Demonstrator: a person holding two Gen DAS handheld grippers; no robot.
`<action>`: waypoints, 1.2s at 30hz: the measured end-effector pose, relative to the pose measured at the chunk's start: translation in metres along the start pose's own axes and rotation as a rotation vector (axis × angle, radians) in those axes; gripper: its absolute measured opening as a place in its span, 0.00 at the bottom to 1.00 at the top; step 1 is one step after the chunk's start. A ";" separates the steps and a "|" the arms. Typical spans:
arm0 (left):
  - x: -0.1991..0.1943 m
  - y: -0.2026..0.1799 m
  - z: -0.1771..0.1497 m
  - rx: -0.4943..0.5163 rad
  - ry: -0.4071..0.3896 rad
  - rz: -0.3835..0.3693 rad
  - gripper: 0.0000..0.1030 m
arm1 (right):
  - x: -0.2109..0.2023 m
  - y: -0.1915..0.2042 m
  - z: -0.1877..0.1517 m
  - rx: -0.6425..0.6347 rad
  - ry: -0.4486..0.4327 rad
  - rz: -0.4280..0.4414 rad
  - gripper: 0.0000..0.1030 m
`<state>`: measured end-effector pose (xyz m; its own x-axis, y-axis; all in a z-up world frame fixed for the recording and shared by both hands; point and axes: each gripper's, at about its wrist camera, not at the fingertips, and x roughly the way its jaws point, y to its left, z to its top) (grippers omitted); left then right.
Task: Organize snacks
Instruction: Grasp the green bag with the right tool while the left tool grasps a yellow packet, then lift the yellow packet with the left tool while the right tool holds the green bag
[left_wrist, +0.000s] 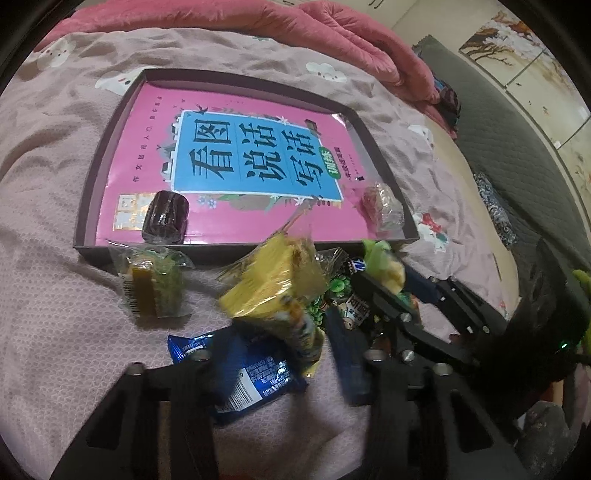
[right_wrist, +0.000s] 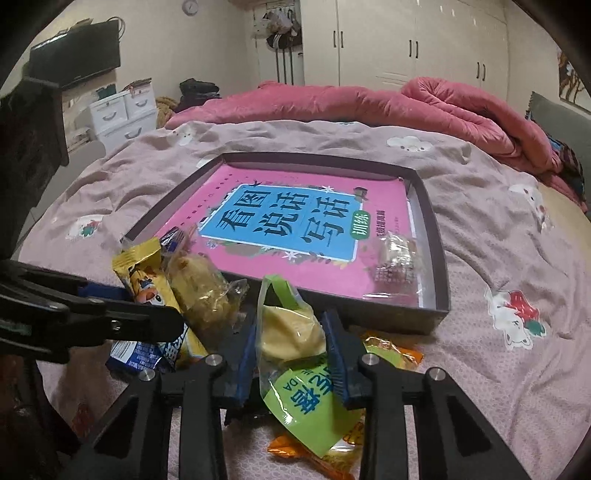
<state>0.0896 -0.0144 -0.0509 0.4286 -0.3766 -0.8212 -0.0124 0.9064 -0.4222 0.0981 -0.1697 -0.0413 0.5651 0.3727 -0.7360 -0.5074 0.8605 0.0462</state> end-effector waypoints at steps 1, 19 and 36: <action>0.001 0.000 0.000 0.002 0.000 0.003 0.32 | 0.000 -0.002 -0.001 0.009 0.000 0.000 0.34; 0.001 0.002 0.001 -0.012 -0.020 -0.059 0.15 | -0.010 -0.008 0.000 0.032 -0.033 0.010 0.33; -0.034 0.003 0.004 -0.013 -0.102 -0.081 0.14 | -0.026 -0.009 0.004 0.043 -0.094 0.016 0.33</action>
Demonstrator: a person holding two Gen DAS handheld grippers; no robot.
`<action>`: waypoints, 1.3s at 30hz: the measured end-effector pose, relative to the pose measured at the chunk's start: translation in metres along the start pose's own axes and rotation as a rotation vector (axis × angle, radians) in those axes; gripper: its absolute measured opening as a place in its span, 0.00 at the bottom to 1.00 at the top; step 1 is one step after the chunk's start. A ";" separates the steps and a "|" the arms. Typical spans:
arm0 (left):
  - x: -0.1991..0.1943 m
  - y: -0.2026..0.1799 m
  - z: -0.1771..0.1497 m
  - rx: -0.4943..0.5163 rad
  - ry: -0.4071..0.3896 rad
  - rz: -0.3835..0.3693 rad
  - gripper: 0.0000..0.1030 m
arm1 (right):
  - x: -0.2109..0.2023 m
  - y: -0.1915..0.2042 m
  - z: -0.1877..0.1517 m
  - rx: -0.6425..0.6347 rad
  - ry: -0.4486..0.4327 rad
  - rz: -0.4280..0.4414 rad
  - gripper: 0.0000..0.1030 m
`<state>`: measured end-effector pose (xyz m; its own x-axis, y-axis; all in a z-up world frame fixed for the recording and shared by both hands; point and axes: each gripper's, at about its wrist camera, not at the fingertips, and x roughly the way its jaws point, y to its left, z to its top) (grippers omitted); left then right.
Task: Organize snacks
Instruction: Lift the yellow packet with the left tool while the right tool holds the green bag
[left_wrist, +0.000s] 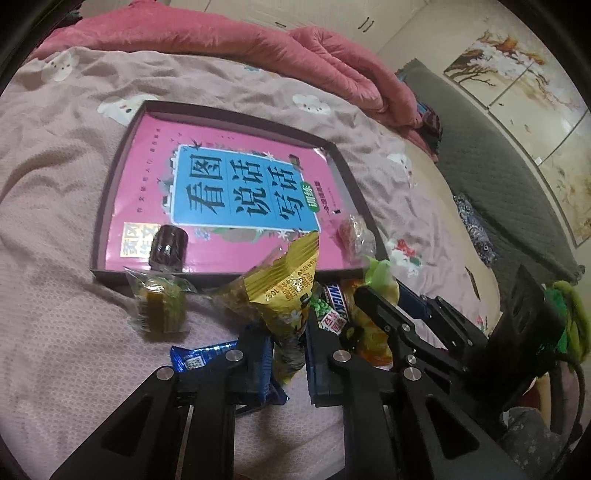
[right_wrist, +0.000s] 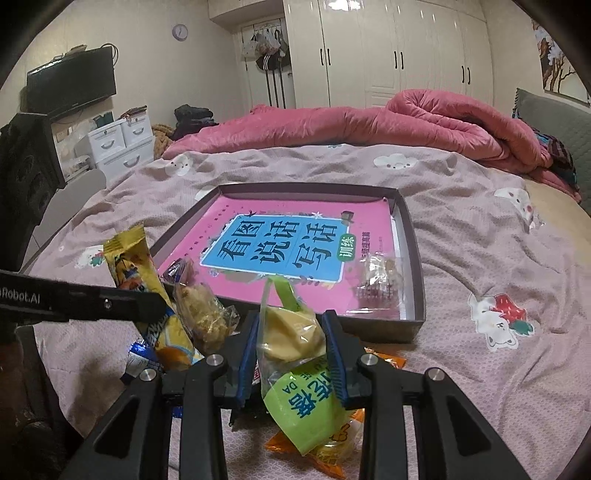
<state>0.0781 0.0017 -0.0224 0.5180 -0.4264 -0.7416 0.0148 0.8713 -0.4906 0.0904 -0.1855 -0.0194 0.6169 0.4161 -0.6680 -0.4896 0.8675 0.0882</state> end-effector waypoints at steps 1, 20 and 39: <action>-0.002 0.000 0.000 -0.003 -0.005 0.002 0.14 | -0.001 0.000 0.000 0.000 -0.005 -0.002 0.33; -0.041 0.004 0.012 -0.006 -0.080 0.023 0.14 | -0.009 -0.007 0.004 0.038 -0.028 -0.006 0.33; -0.068 0.015 0.029 -0.019 -0.172 0.066 0.14 | -0.017 -0.007 0.009 0.029 -0.056 -0.026 0.33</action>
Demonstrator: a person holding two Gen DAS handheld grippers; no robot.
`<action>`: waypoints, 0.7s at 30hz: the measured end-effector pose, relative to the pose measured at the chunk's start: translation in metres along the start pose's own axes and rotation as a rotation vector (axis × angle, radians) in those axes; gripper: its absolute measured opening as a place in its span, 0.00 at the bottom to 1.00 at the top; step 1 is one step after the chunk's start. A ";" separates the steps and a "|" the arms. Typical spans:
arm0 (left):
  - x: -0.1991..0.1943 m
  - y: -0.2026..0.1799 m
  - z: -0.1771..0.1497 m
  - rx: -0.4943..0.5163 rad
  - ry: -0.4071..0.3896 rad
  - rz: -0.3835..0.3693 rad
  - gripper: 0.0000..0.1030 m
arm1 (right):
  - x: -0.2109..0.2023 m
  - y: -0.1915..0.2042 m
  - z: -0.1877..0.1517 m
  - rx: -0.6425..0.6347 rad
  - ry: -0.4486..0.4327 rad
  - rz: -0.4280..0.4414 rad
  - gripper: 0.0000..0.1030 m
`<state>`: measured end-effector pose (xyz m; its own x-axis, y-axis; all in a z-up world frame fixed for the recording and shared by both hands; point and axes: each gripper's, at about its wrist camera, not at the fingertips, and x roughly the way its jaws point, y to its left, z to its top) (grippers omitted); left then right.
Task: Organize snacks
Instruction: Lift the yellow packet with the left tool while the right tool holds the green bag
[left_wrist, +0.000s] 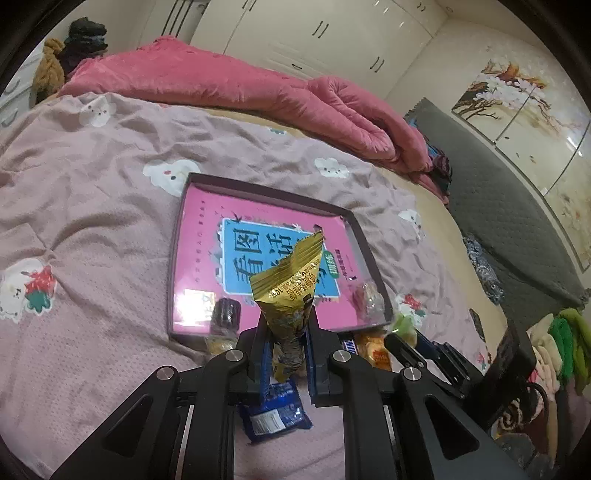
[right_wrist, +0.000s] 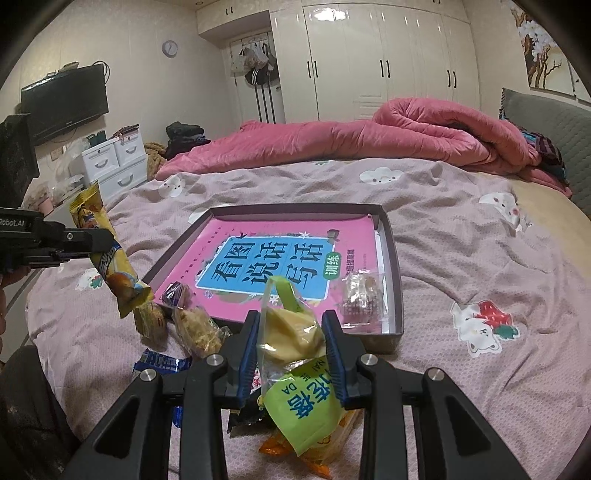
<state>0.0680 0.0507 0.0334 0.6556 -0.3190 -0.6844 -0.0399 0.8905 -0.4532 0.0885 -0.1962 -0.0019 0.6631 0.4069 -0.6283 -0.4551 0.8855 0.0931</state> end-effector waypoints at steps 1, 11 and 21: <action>-0.001 0.001 0.001 -0.003 -0.004 0.001 0.14 | -0.001 0.001 0.001 -0.007 -0.004 -0.002 0.33; 0.000 0.007 0.011 -0.021 -0.035 0.016 0.14 | 0.002 0.003 0.008 -0.036 -0.030 -0.022 0.33; 0.013 0.007 0.018 -0.029 -0.038 0.026 0.14 | 0.005 -0.001 0.025 -0.015 -0.068 -0.029 0.33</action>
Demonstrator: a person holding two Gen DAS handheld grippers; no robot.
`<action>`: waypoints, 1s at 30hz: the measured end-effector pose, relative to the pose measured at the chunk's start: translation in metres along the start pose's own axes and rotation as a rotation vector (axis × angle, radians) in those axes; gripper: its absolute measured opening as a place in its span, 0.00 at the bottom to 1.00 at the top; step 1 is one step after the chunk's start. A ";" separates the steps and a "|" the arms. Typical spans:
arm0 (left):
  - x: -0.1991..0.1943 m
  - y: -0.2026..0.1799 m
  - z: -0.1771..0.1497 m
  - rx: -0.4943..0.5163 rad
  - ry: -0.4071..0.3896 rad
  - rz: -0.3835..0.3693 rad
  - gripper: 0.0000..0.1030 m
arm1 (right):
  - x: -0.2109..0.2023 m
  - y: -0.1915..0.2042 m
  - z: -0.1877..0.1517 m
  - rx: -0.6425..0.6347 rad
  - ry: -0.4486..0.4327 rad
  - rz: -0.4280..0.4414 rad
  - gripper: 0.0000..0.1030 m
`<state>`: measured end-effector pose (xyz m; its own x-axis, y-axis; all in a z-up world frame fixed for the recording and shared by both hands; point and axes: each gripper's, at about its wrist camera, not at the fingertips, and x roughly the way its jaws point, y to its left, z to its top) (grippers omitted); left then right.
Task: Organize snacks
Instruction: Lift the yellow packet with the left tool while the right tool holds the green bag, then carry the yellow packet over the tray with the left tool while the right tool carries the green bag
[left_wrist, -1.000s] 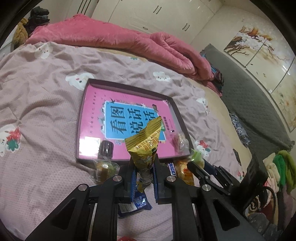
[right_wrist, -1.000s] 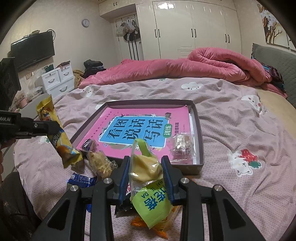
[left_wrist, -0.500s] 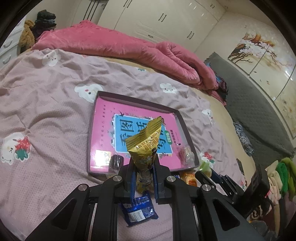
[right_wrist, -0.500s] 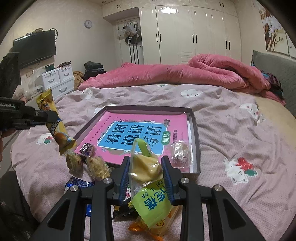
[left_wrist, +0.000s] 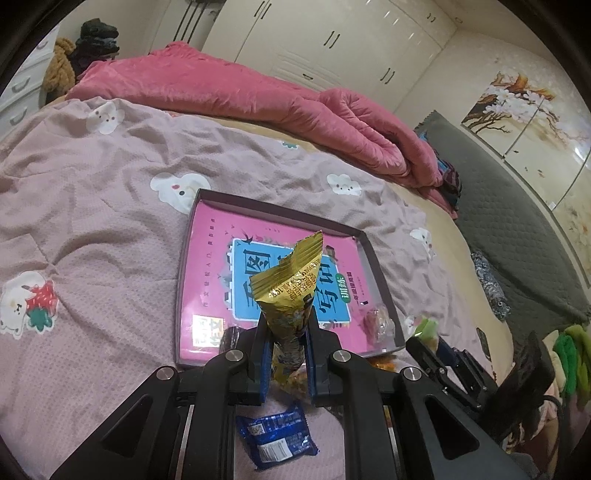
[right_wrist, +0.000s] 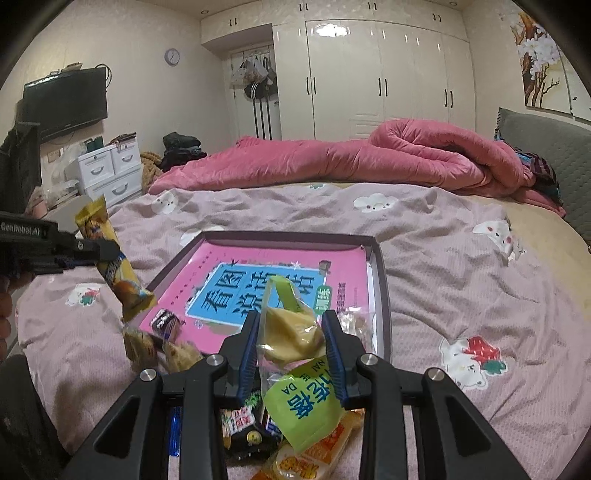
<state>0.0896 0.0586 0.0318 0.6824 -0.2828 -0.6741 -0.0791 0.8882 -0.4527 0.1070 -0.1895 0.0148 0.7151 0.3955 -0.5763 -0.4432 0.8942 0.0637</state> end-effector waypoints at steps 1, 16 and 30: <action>0.001 0.000 0.000 0.000 -0.001 0.001 0.14 | 0.000 0.000 0.001 0.001 -0.003 0.001 0.33; 0.032 -0.002 0.007 -0.038 -0.003 0.005 0.14 | 0.010 -0.005 0.007 0.029 -0.009 0.010 0.33; 0.062 0.008 0.003 -0.078 0.035 0.001 0.15 | 0.020 -0.010 0.011 0.045 -0.006 0.016 0.33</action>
<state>0.1333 0.0492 -0.0119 0.6568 -0.2959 -0.6935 -0.1368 0.8577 -0.4955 0.1319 -0.1883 0.0113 0.7112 0.4110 -0.5704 -0.4300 0.8961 0.1097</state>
